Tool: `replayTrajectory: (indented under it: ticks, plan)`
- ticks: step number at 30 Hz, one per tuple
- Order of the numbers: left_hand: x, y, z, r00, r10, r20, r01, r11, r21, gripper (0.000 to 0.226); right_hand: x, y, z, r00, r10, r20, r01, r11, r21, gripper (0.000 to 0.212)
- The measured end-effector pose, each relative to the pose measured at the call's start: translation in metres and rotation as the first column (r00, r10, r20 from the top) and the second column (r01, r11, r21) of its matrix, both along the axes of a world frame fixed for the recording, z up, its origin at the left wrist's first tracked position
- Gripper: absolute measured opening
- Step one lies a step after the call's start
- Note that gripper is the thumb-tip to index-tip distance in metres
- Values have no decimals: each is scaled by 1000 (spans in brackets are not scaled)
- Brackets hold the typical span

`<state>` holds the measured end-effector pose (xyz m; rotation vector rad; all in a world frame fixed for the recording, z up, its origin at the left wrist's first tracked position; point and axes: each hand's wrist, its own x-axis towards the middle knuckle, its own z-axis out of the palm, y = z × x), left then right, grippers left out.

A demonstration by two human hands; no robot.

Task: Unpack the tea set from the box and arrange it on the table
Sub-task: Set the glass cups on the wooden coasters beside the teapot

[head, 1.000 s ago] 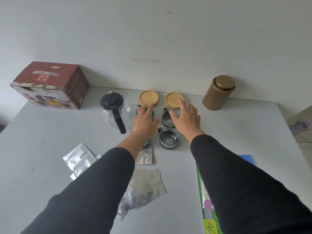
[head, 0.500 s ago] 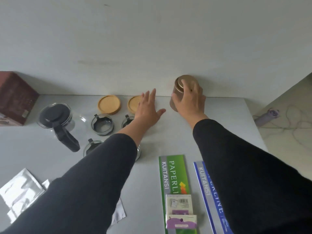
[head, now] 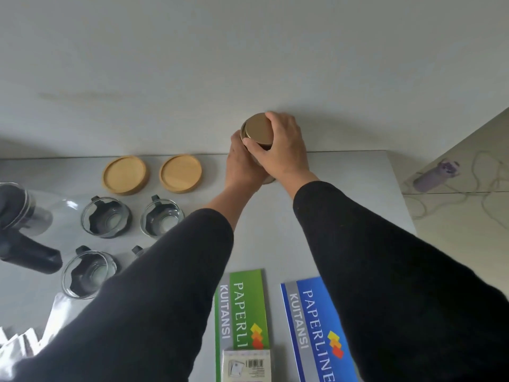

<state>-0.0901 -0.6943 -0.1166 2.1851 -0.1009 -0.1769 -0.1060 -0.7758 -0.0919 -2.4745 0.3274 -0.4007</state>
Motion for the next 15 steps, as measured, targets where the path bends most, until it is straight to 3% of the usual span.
replayTrajectory:
  ticks: [15]
  plan:
    - [-3, 2, -9, 1000, -20, 12, 21, 994, -110, 87, 4, -13, 11, 998, 63, -28, -64, 997, -50, 63]
